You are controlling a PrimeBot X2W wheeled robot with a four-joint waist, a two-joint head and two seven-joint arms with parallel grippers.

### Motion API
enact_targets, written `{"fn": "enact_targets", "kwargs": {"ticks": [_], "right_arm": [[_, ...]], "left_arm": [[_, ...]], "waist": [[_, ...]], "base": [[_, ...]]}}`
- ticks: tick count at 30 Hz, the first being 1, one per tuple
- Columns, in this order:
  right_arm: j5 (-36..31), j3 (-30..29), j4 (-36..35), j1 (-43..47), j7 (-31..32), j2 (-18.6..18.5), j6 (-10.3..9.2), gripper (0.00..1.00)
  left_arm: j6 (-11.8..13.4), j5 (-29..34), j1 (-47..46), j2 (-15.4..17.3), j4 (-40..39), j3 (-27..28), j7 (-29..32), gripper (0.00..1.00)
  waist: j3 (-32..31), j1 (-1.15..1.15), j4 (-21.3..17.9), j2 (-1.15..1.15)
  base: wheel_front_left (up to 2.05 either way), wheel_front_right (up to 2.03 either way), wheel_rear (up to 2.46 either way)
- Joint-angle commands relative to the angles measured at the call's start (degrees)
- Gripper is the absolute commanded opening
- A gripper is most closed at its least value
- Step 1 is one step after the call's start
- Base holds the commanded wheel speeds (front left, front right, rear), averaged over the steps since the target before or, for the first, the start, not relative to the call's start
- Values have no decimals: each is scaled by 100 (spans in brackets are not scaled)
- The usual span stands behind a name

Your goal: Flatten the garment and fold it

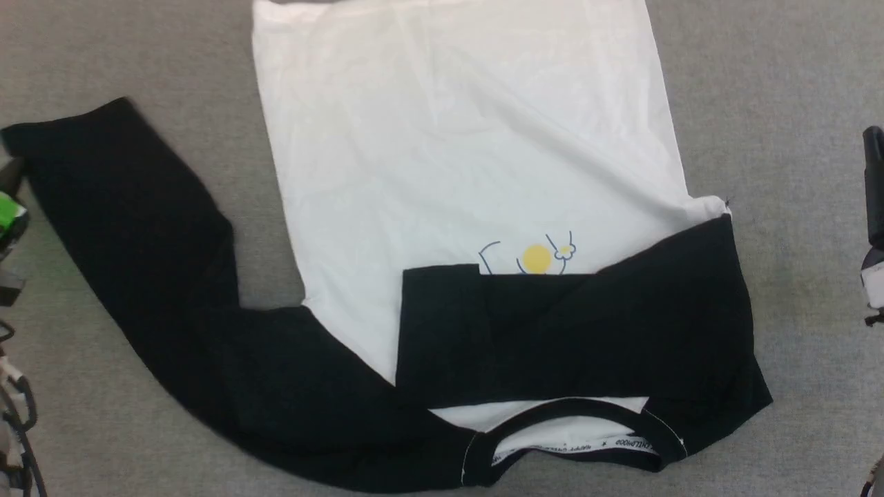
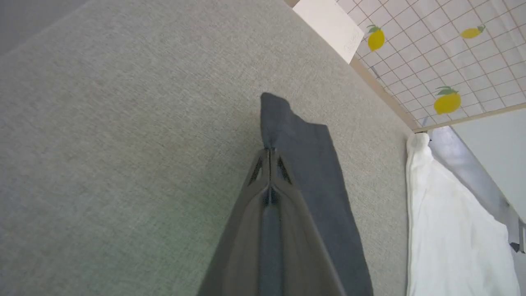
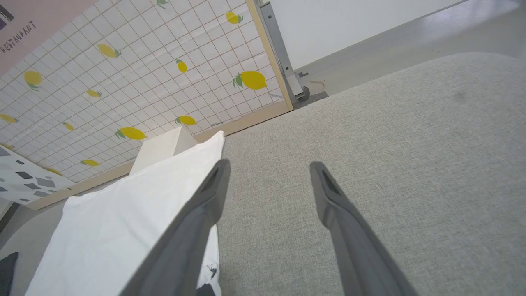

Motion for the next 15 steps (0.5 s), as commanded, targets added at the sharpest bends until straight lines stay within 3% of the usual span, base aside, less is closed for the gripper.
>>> {"fn": "enact_targets", "kwargs": {"ticks": [1, 9, 15], "right_arm": [[-27, -23, 72, 70, -4, 3, -6, 100], [23, -105, 375, 383, -35, 3, -6, 100], [42, -138, 500, 549, -3, 3, -6, 100]], "left_arm": [[-64, -78, 88, 70, 91, 127, -184, 0], [-96, -38, 534, 174, 130, 438, -841, 0], [-183, 37, 808, 135, -491, 402, -1030, 0]], "waist": [[-422, 0, 224, 0], [-1217, 0, 499, 0], [-1617, 0, 601, 0]], "base": [[0, 0, 0], [0, 0, 0], [0, 0, 0]]}}
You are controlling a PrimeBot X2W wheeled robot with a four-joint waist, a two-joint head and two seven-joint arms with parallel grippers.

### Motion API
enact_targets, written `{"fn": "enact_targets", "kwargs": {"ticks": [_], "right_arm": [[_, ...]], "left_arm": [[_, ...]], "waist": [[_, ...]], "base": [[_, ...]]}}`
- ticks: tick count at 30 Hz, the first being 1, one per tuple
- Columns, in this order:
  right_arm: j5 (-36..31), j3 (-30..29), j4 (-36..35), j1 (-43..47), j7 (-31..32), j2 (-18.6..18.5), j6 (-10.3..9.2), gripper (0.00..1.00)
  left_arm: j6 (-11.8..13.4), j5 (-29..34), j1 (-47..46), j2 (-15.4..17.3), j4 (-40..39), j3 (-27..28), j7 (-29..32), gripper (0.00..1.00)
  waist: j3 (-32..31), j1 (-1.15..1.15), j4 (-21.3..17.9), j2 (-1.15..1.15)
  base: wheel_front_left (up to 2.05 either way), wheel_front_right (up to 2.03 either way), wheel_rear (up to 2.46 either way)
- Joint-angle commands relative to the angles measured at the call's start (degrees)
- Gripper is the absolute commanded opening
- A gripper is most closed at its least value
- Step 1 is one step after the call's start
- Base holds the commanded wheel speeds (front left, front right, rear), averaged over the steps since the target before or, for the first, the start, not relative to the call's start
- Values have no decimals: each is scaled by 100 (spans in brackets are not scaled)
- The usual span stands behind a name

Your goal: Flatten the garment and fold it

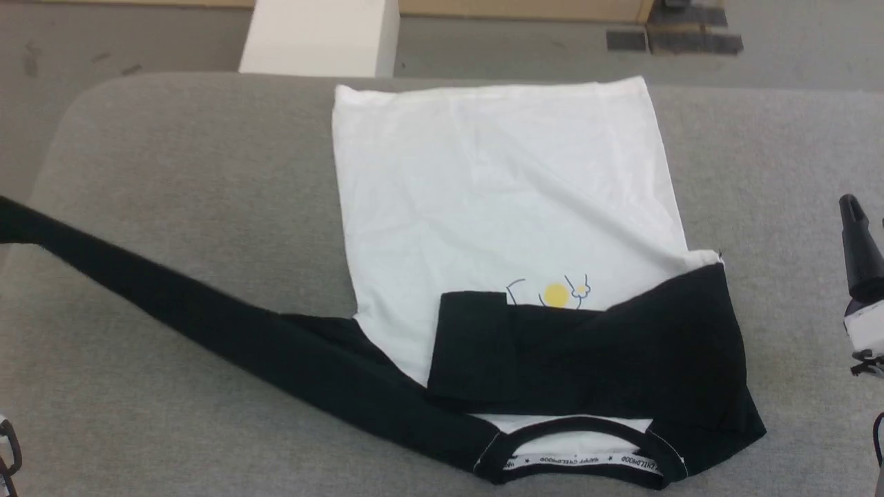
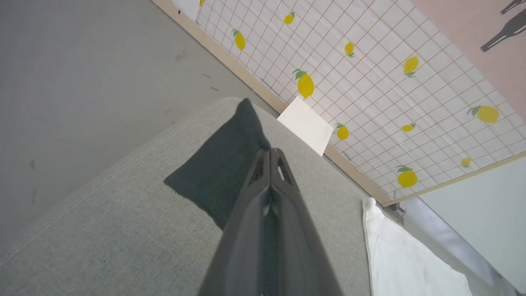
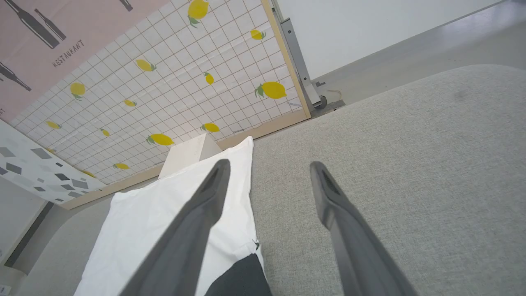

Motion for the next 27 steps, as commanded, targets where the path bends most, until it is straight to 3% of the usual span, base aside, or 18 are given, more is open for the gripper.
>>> {"fn": "enact_targets", "kwargs": {"ticks": [1, 7, 14, 19, 20, 27], "right_arm": [[15, -17, 33, 86, 21, 2, -6, 100], [32, -70, 72, 239, 93, 2, -6, 100], [69, -109, 14, 330, 189, 2, -6, 100], [128, -40, 4, 331, 194, 2, -6, 100], [156, 1, 23, 320, 175, 2, -6, 100], [227, 97, 110, 308, 65, 2, -6, 100]], "left_arm": [[-75, 38, 101, -27, -217, -29, -39, 0], [-206, 137, 308, -425, -1577, -644, 253, 0], [-86, 496, 484, -1383, -2661, -2156, 866, 0], [-216, 690, 279, -2009, -2534, -3100, 1087, 0], [-287, 683, 177, -2270, -2402, -3400, 1116, 0], [-490, 770, -107, -2612, -1794, -4538, 1114, 0]], "waist": [[-419, 0, 216, 0], [-725, 0, 250, 0], [-888, 0, 180, 0], [-844, 0, -43, 0], [-799, 0, -169, 0], [-591, 0, -630, 0]], "base": [[0, 0, 0], [0, 0, 0], [0, 0, 0], [0, 0, 0], [0, 0, 0], [0, 0, 0]]}}
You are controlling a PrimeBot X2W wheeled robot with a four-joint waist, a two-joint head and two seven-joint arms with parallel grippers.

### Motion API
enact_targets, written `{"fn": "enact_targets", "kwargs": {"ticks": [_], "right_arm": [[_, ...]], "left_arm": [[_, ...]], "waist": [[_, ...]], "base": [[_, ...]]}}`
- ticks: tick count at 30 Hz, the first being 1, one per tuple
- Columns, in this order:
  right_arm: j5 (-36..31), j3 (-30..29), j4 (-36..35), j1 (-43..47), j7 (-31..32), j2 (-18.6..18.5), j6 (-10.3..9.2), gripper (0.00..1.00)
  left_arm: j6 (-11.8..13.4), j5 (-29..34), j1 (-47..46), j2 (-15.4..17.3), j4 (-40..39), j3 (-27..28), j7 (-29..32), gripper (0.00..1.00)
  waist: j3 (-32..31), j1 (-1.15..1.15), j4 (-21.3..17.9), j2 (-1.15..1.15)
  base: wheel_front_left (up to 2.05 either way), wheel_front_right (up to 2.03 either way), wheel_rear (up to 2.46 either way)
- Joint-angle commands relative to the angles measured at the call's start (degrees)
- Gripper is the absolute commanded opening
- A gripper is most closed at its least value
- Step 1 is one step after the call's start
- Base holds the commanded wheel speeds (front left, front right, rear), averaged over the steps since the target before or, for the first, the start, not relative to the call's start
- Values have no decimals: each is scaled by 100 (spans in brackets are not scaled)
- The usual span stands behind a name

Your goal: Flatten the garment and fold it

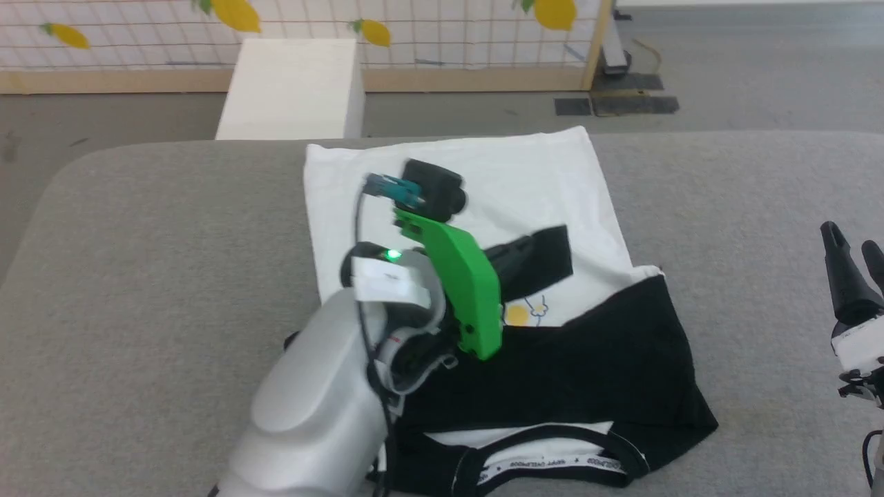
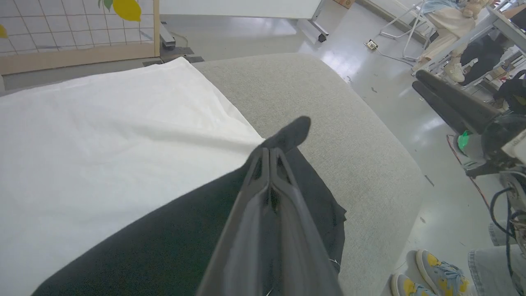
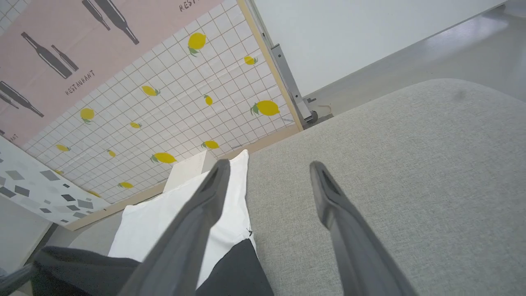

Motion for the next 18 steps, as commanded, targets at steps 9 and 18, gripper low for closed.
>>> {"fn": "enact_targets", "kwargs": {"ticks": [9, 18], "right_arm": [[110, 106, 123, 53, -192, 1, -6, 100], [123, 179, 155, -7, -263, 1, -6, 100]], "left_arm": [[181, -247, -399, -63, 605, -1500, -709, 0], [212, -716, -350, -65, 1421, -2753, -796, 0]], "waist": [[368, 0, -577, 0], [495, 0, -659, 0]], "base": [[0, 0, 0], [0, 0, 0]]}}
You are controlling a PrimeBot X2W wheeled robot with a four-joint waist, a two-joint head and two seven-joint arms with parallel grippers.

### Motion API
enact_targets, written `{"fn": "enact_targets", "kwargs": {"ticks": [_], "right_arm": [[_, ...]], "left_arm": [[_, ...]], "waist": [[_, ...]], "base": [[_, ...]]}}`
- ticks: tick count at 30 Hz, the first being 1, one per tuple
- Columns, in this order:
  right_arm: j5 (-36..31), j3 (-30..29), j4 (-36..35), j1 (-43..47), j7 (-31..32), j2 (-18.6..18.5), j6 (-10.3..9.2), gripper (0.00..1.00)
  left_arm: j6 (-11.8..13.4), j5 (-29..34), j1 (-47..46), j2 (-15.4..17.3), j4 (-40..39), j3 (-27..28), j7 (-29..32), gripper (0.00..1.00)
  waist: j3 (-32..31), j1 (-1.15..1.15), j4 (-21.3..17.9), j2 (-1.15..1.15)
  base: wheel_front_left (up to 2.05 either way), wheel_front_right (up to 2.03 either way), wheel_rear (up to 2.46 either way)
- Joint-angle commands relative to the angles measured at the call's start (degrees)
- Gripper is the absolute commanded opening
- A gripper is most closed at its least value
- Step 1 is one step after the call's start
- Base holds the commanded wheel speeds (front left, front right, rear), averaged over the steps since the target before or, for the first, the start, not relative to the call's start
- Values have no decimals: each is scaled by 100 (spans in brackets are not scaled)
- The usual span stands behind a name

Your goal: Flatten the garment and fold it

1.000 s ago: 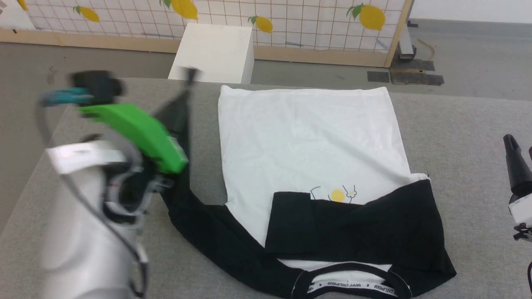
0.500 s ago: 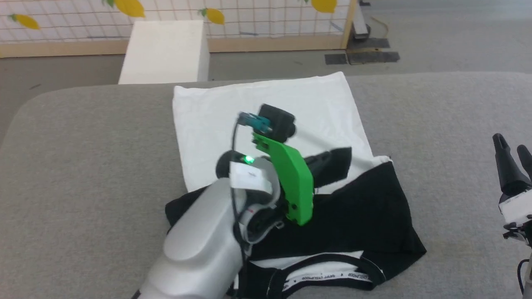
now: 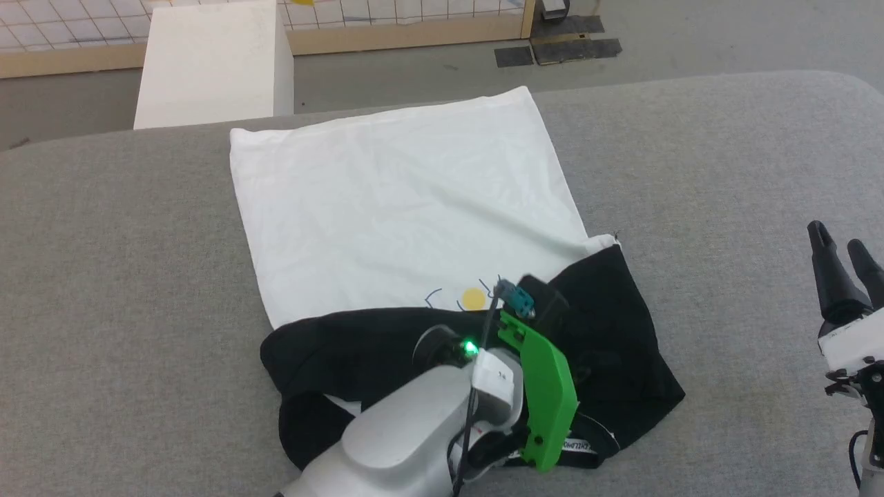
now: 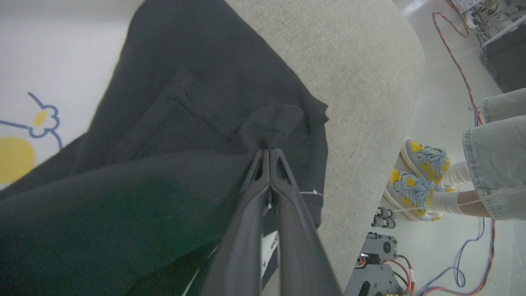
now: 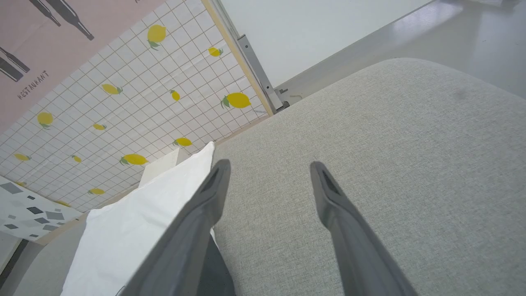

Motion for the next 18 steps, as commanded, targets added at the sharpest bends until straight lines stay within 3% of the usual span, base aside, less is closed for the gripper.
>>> {"fn": "enact_targets", "kwargs": {"ticks": [1, 2, 4, 7, 11, 15, 18], "right_arm": [[26, 10, 14, -6, -44, 3, -6, 100], [19, 8, 17, -3, -48, 3, -6, 100], [21, 14, 35, 1, -60, 3, -6, 100], [11, 19, 76, -2, -56, 3, -6, 100], [-10, 26, 97, -10, -42, 3, -6, 100], [-47, 43, 73, -4, -4, 3, -6, 100], [-62, 74, 69, -16, 16, 3, -6, 100]], "left_arm": [[37, -141, 43, -11, 100, -118, 37, 0], [30, -250, 68, -11, 120, -152, 31, 0], [2, -533, 109, -11, 154, -243, 103, 100], [-13, -971, 69, -11, 58, -294, 234, 100], [9, -1702, -122, -11, -239, 75, 82, 100], [68, -1865, -542, 20, -280, 754, -542, 100], [162, -1769, -807, 272, -191, 1363, -1233, 100]], "waist": [[20, 1, 11, 0], [24, 1, 21, 0], [17, 1, 45, 0], [-18, 1, 100, 0], [-101, 1, 188, 0], [-176, 1, 286, 0], [-228, 1, 340, 0]], "base": [[0, 0, 0], [0, 0, 0], [0, 0, 0], [0, 0, 0], [0, 0, 0], [0, 0, 0], [0, 0, 0]]}}
